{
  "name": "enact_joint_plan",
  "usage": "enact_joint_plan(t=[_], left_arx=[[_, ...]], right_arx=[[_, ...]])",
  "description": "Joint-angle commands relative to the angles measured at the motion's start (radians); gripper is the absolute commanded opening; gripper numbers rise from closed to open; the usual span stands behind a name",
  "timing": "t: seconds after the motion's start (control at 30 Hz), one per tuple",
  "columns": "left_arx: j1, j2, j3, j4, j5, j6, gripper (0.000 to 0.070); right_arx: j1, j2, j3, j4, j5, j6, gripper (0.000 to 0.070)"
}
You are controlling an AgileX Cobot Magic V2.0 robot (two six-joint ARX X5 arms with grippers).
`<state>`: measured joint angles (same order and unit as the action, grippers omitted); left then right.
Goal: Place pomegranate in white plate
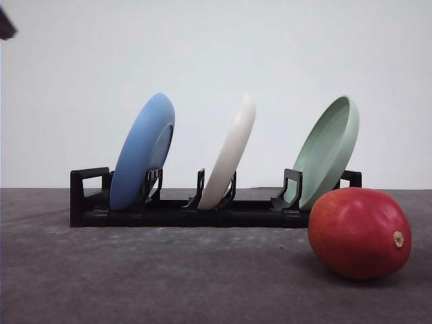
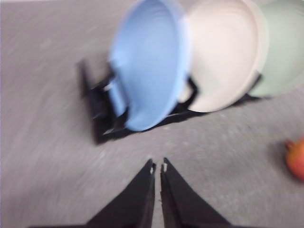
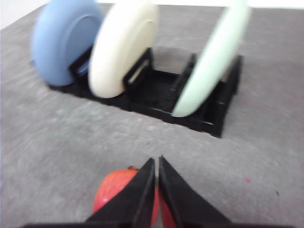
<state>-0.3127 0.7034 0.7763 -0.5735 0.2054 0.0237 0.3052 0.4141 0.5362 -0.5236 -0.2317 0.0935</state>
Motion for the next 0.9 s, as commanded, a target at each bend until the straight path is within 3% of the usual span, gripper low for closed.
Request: enact_joint_plan(t=[0.0, 0.17, 0.23, 0.27, 0.33, 0.6, 0.87], left_arx=[[-0.026, 0.019, 0.018, 0.019, 0.002, 0.123, 0.0002], [-0.074, 0.043, 0.018, 0.021, 0.002, 0.168, 0.0002], [-0.083, 0.043, 0.018, 0.03, 0.009, 0.17, 0.0041], [-0.087, 0.042, 0.018, 0.036, 0.025, 0.17, 0.0129], [-0.093, 0.041, 0.018, 0.05, 0.05, 0.166, 0.0299], [-0.144, 0.054, 0.018, 0.133, 0.06, 0.167, 0.032], [-0.245, 0.16, 0.018, 0.313, 0.057, 0.167, 0.032]], right_arx=[[0.012, 0.003, 0.016, 0.008, 0.003, -0.044, 0.0009], [0.02, 0.003, 0.016, 0.008, 0.0, -0.062, 0.0037], [0.02, 0.003, 0.016, 0.009, -0.002, -0.069, 0.0158], [0.02, 0.003, 0.016, 0.009, -0.003, -0.076, 0.0263], [0.02, 0.003, 0.016, 0.009, -0.004, -0.079, 0.0394], [0.02, 0.002, 0.016, 0.018, -0.005, -0.079, 0.04], [0.02, 0.002, 0.016, 0.018, -0.005, -0.078, 0.04]])
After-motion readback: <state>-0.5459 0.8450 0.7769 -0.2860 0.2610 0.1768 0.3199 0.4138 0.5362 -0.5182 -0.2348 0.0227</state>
